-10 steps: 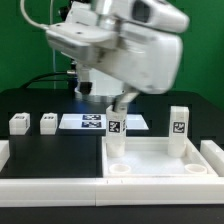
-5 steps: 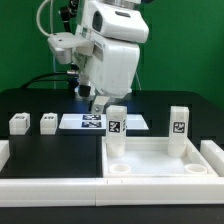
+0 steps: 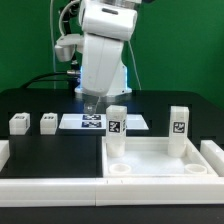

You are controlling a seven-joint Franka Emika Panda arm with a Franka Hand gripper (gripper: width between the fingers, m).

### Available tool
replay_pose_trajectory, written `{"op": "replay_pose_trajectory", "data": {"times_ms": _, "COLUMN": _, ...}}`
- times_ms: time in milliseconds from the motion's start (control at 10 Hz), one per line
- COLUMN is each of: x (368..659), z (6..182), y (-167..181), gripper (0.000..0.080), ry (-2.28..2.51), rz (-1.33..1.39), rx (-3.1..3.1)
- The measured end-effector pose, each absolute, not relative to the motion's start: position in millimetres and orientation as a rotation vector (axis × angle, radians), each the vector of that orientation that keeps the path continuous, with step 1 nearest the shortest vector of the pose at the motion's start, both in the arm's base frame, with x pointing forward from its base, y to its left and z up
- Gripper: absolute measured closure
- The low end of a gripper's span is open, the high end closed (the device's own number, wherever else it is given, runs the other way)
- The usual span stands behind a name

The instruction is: Assemble square table

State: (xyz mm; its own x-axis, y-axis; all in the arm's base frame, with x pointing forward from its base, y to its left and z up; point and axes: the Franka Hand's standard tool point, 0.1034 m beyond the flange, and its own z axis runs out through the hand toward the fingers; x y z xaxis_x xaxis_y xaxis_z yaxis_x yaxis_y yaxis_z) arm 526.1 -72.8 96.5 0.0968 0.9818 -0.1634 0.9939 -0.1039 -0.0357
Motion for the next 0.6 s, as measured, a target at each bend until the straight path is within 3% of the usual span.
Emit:
{"op": "replay_pose_trajectory", "data": {"times_ms": 300, "x": 486.6, "z": 85.8, "y": -108.9, "gripper": 0.0151, "ry": 1.576, "rz": -0.227, "rx": 2.699}}
{"op": "replay_pose_trajectory", "data": {"times_ms": 600, "x": 489.7, "z": 87.9, "y": -107.4, "gripper": 0.0151, "ry": 1.310, "rz": -0.217, "rx": 2.848}}
